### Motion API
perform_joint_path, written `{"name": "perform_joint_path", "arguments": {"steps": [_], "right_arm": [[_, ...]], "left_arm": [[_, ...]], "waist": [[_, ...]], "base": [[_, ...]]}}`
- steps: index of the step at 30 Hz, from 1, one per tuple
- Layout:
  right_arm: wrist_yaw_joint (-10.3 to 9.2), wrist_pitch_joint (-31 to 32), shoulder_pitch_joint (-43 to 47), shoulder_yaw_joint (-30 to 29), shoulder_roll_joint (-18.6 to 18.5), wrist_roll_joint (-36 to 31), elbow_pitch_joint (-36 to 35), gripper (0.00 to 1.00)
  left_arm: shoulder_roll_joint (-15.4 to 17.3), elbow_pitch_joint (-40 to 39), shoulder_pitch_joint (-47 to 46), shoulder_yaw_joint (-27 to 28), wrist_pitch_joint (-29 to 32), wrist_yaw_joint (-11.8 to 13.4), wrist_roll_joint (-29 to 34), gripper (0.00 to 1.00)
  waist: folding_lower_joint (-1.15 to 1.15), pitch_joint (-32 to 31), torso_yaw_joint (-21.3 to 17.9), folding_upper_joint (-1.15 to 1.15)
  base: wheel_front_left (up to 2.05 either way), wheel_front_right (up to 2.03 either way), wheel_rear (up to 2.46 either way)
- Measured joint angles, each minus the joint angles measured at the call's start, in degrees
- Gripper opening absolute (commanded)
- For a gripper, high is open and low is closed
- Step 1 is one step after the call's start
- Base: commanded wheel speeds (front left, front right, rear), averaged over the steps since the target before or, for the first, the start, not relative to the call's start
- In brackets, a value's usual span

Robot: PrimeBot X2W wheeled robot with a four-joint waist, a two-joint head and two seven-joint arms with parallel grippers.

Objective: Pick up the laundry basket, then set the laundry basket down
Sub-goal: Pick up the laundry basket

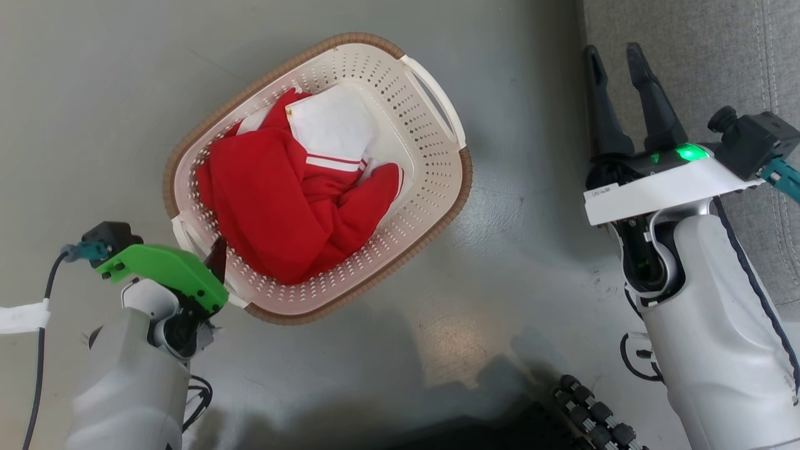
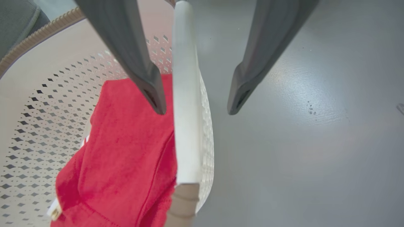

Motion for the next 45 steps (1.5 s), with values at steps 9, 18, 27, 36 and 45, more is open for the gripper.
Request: {"name": "perform_joint_path", "arguments": {"steps": [9, 18, 27, 36, 45], "right_arm": [[0.0, 0.0, -0.3, 0.2, 0.1, 0.0, 0.2, 1.0], [0.0, 0.0, -1.2, 0.3, 0.2, 0.0, 0.5, 1.0], [0.0, 0.0, -1.5, 0.3, 0.2, 0.1, 0.9, 1.0], [0.0, 0.0, -1.5, 0.8, 0.2, 0.2, 1.1, 1.0], [0.0, 0.0, -1.5, 0.9, 0.2, 0.3, 1.3, 1.0]], "left_arm": [[0.2, 2.2, -2.2, -0.2, 0.5, -0.1, 0.0, 0.42], [0.5, 4.1, -3.6, -1.6, 1.0, -0.6, 0.5, 0.0], [1.2, 4.6, -5.1, -5.3, -0.3, -1.1, 4.2, 0.0], [2.7, 6.0, -7.7, -9.5, 0.1, -1.1, 8.0, 0.0], [2.6, 7.4, -8.9, -13.2, 2.7, -1.6, 10.0, 0.0]], "waist": [[0.0, 0.6, -0.1, 0.0], [0.0, 0.6, -0.4, 0.0], [0.0, 0.1, -0.4, 0.0], [0.0, -0.4, -0.3, 0.0], [0.0, -0.3, -0.6, 0.0]], "base": [[0.0, 0.0, 0.0], [0.0, 0.0, 0.0], [0.0, 0.0, 0.0], [0.0, 0.0, 0.0], [0.0, 0.0, 0.0]]}}
